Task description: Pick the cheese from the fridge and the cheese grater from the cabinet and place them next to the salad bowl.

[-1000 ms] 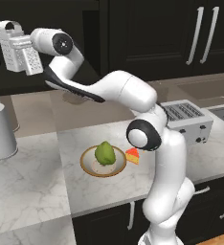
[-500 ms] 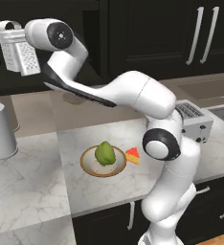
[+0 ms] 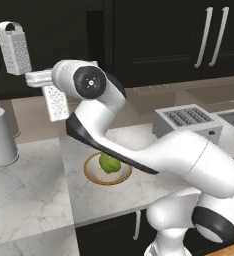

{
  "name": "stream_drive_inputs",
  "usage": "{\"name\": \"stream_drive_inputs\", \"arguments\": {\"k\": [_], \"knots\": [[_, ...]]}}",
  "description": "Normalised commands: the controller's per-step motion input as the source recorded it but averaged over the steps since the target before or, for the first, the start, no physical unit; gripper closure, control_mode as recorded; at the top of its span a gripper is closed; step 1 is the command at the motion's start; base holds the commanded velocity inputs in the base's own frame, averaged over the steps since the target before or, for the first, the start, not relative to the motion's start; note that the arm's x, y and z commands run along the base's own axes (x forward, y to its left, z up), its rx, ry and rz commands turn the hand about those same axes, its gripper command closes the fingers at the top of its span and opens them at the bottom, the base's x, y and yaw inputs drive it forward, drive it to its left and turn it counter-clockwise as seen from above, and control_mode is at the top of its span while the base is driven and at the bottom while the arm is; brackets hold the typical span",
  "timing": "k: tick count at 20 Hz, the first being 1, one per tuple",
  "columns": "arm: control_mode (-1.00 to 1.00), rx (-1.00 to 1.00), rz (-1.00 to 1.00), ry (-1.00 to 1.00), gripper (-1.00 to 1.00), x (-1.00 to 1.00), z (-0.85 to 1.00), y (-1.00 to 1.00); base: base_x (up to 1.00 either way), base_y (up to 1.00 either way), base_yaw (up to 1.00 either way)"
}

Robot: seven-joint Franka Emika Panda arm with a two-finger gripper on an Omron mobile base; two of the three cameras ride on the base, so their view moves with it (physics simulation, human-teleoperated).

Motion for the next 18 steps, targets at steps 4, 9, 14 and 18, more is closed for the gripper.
{"name": "stream_drive_inputs", "arguments": {"k": [4,9,14,18], "knots": [[-1.0,0.04,0.02,0.03,1.0,-1.0,-1.0,-1.0,0.0,0.0,0.0],[-1.0,0.03,0.16,-0.11,1.0,-0.16,-0.32,-0.83,0.0,0.0,0.0],[-1.0,0.0,0.17,-0.03,1.0,-0.04,-0.16,-0.26,0.0,0.0,0.0],[-1.0,0.0,0.25,0.0,1.0,-0.03,-0.46,-0.14,0.0,0.0,0.0]]}}
